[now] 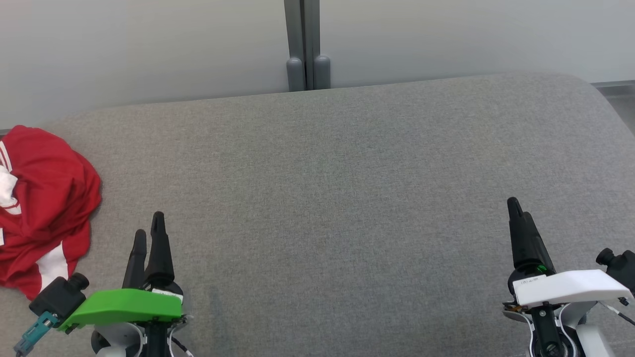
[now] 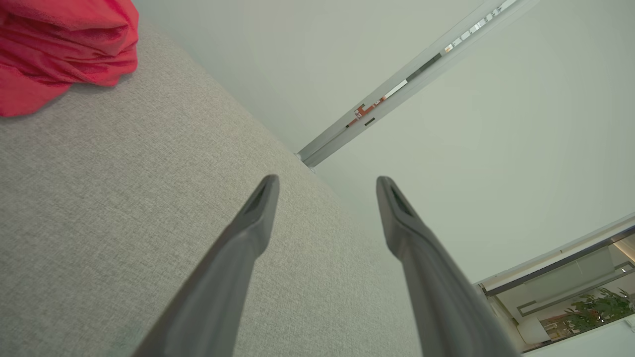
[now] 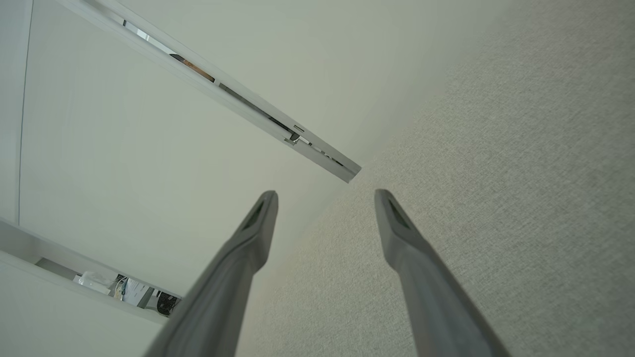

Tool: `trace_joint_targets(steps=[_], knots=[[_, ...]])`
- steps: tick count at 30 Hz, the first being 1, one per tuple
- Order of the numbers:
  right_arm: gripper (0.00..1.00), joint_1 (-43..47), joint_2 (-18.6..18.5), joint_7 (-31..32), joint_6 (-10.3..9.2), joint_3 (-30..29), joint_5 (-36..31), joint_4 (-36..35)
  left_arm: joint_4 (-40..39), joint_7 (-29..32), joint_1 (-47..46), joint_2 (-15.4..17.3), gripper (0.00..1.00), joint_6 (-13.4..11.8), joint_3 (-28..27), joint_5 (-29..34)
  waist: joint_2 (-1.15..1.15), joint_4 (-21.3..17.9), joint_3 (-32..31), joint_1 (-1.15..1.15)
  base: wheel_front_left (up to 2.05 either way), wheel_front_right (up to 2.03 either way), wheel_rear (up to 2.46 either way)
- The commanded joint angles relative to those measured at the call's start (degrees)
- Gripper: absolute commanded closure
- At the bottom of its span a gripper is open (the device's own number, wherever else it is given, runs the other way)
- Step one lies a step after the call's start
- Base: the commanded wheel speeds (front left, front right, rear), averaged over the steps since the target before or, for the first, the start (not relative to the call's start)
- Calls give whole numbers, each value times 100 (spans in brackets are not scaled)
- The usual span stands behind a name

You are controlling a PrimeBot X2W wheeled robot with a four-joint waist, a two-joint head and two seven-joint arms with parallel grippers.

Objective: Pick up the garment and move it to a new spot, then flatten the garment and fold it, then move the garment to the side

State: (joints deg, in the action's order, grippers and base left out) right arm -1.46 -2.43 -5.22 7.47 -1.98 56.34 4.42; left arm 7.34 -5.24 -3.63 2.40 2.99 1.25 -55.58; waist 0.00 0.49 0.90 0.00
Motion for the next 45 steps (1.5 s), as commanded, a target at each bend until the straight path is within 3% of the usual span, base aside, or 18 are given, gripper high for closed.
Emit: trace_joint_targets(steps=[1, 18, 45], knots=[[0, -6, -34, -67, 2, 22, -204, -121, -105, -66, -88, 39, 0, -38, 24, 238, 0, 2, 1, 0, 0, 0, 0], [0, 101, -42, -338, 2, 77, -1458, -238, -100, -338, -17, 48, 0, -142, 139, 1689, 0, 30, -16, 0, 0, 0, 0], [0, 259, -73, -700, 3, 161, -3108, -258, 117, -697, 76, 58, 0, -238, 238, 3428, 0, 90, -79, 0, 0, 0, 0]])
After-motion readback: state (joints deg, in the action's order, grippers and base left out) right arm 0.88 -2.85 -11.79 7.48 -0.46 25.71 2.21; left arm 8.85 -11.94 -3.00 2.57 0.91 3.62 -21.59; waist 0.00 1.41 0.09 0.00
